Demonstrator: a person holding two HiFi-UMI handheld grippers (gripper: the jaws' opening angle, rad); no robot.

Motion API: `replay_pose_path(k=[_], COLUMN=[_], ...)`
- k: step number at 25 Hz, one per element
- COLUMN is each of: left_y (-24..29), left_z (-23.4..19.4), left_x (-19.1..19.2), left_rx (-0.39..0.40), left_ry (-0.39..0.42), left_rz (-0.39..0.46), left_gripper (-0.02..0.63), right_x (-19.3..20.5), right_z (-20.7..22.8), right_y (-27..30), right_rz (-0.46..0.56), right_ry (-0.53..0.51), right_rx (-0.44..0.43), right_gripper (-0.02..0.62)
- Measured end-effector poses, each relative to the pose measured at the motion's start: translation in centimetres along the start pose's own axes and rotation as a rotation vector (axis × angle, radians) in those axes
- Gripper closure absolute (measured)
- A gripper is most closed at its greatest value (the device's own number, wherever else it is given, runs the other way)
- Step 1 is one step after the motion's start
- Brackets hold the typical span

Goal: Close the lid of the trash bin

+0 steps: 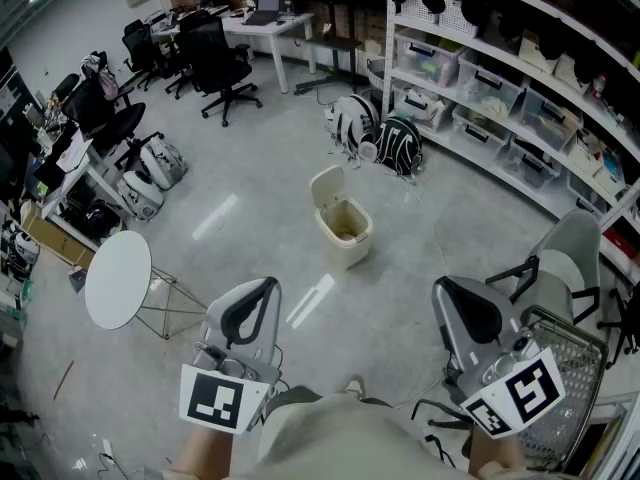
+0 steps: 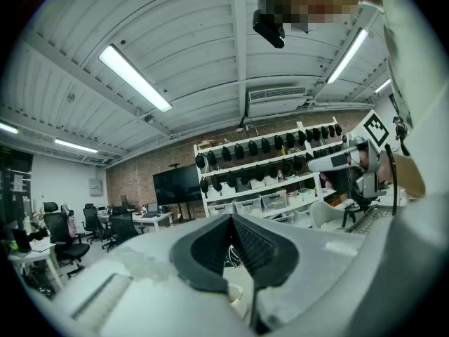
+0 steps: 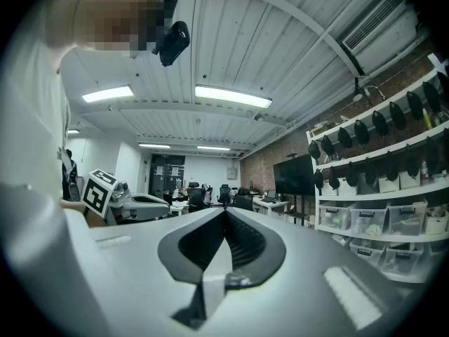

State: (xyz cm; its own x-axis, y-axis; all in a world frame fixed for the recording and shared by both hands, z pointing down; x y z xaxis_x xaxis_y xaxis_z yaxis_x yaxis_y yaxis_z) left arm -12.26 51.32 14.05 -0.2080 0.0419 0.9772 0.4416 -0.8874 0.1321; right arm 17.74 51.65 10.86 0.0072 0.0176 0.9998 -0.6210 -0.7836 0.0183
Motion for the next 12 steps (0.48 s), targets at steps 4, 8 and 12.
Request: replay_pose_path(k=[4,8,12], left_y=[0.6,0.9,1.0], left_z=[0.7,1.0,1.7], left_x=[-0.3,-0.5,-1.0], left_rx=[0.003,0.010,0.016], left_ry=[0.003,0.010,0.032], left_rz=[-0.003,-0.001,0.008], left_gripper=[0.603,0.603,0.603], right_x=[0.1,0.2,0.4], right_z=[0.9,1.3,1.6], right_y=[-0.5,-1.2,-1.8], right_rz=[0.002,0.036,0.056], right_ry=[0.004,0.039,0.056], right_rx=[0.008,0.020,0.017], right_gripper=[0.592,0.592,0.592])
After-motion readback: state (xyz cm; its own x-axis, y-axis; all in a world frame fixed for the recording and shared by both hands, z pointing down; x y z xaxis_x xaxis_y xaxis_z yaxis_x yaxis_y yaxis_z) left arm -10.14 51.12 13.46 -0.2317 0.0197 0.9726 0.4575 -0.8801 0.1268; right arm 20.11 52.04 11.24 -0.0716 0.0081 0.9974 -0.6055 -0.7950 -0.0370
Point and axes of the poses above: the fingertips, and each gripper's own axes: y forward along the fingers, z to its right, x out of its underside, the point moved 10 cm from there along -y, backward along the fingers, and after that the axes turned 1 degree about -z, right-handed, at the moved point
